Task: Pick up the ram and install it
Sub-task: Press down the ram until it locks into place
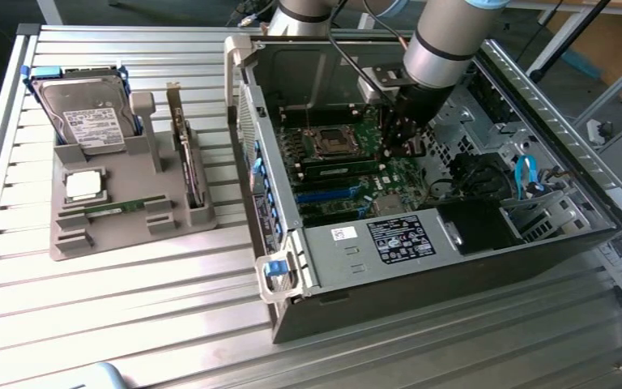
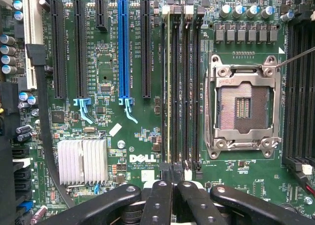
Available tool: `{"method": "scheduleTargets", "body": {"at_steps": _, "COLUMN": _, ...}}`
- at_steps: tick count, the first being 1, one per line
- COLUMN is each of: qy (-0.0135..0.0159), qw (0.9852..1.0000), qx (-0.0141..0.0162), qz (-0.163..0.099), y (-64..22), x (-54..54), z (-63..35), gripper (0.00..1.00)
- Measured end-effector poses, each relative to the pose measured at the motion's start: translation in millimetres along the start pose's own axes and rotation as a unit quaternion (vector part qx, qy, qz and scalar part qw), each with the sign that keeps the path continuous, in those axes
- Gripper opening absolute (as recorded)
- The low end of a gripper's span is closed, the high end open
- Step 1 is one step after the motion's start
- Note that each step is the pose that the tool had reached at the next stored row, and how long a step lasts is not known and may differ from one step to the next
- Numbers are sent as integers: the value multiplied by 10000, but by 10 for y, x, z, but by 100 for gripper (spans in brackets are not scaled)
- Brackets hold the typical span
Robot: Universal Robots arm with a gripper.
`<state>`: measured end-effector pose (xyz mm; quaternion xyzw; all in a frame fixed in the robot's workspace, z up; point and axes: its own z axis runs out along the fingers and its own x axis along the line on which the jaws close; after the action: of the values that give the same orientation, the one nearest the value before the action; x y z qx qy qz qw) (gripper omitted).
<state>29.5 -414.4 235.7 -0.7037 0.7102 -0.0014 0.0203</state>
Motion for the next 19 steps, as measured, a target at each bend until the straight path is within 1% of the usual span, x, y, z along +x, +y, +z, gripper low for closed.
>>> {"method": "scheduleTargets", "body": {"at_steps": 19, "qy": 1, "qw": 10000, "qx": 0, "qz": 0, "y": 1, "x": 1, "z": 30, "gripper": 10}}
